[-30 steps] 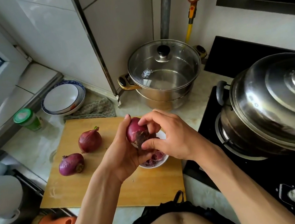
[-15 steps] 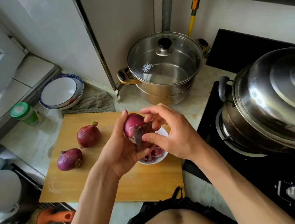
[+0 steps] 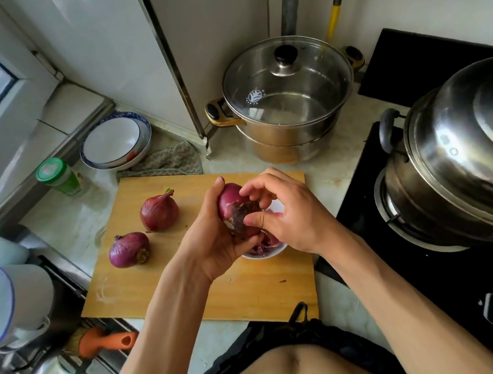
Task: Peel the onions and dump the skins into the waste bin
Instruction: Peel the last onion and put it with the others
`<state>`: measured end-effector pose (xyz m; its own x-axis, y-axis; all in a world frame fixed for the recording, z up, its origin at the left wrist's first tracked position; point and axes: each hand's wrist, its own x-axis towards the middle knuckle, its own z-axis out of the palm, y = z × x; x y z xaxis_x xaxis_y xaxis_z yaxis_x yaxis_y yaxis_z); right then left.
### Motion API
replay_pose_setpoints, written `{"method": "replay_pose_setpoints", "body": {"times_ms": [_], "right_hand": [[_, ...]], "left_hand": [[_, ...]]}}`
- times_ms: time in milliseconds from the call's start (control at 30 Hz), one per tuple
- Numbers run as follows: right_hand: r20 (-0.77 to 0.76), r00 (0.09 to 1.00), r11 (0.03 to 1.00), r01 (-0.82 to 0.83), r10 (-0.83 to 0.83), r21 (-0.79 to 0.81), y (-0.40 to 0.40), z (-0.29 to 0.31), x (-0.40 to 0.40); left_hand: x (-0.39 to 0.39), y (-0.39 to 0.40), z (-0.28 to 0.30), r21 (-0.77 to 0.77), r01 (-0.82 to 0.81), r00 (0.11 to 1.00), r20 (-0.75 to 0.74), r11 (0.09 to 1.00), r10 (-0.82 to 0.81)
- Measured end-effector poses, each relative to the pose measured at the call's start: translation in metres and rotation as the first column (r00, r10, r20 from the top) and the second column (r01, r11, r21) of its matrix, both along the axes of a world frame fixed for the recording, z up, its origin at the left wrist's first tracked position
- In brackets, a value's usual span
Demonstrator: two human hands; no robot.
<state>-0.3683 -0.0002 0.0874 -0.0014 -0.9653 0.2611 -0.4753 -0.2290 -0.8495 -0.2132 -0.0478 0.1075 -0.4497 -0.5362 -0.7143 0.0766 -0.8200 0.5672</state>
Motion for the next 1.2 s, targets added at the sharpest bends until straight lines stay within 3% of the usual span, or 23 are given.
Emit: {"method": "replay_pose_setpoints", "body": {"times_ms": [667, 833, 1200], "right_hand": [[0.164, 0.98, 0.992, 0.103, -0.112, 0.067, 0.002, -0.022, 0.02], [0.285, 0.947, 0.981, 0.104, -0.149, 0.166, 0.001, -0.022, 0.019], [0.126, 0.975, 0.98, 0.17, -0.182, 0.099, 0.002, -0.024, 0.015]], "left_hand": [[0.011, -0.007, -0.02, -0.007, -0.057, 0.997, 0.045, 0.998, 0.057], [0.012, -0.006, -0.024, -0.03, -0.062, 0.995, 0.079, 0.998, 0.064], [0.008, -0.003, -0.027, -0.035, -0.035, 0.995, 0.092, 0.999, 0.038]]}}
